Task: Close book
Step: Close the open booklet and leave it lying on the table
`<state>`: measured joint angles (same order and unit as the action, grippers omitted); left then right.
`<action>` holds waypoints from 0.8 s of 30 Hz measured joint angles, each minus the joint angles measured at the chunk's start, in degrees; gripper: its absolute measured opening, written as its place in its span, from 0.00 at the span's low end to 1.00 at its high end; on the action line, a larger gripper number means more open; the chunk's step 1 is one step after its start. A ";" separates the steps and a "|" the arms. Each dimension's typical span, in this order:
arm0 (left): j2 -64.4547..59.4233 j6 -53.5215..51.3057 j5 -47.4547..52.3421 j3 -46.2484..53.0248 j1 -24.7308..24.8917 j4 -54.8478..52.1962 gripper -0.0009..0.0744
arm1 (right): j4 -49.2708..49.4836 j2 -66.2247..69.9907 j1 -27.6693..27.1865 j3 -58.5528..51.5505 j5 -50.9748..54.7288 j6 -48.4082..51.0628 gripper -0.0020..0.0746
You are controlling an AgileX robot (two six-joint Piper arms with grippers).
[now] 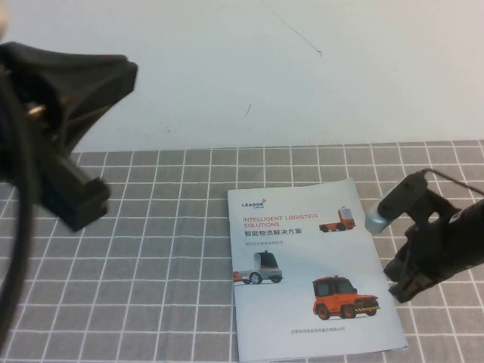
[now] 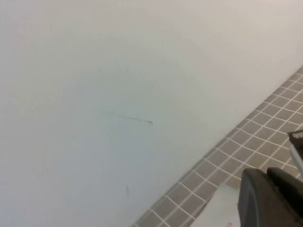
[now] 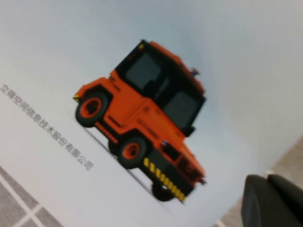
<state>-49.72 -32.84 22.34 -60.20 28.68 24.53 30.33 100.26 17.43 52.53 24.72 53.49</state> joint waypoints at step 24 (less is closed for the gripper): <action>40.19 -0.96 -5.93 43.90 0.00 -10.20 0.01 | -52.80 -52.79 0.00 -5.97 16.74 -46.63 0.02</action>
<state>-9.52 -33.80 16.41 -16.30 28.68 14.33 -22.47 47.47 17.43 46.56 41.46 6.86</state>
